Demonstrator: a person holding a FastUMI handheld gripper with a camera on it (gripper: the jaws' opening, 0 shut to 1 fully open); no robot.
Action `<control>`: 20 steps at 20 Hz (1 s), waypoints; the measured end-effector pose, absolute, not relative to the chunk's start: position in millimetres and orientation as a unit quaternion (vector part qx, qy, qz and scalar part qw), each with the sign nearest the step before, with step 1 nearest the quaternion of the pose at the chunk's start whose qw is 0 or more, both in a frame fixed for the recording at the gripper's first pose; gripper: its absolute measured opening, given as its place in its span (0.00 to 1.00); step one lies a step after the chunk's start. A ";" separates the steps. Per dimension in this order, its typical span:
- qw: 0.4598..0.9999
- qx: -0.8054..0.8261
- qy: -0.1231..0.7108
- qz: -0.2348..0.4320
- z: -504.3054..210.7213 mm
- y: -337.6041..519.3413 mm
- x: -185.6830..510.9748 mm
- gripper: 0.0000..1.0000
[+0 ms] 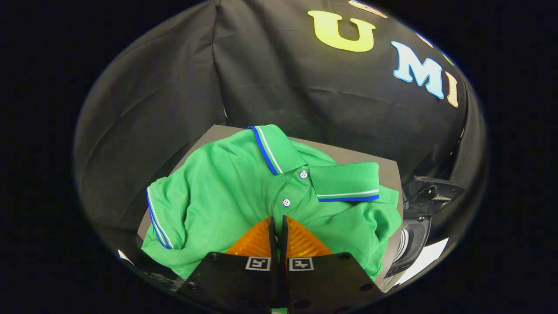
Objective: Put the clothes into the washing machine and then close the washing machine lid.
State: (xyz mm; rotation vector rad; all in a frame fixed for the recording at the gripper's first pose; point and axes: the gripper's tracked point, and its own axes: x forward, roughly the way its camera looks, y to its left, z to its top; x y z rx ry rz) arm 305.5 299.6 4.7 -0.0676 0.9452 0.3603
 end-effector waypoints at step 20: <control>0.902 -0.003 0.384 0.199 75.0 283.1 301.5 0.01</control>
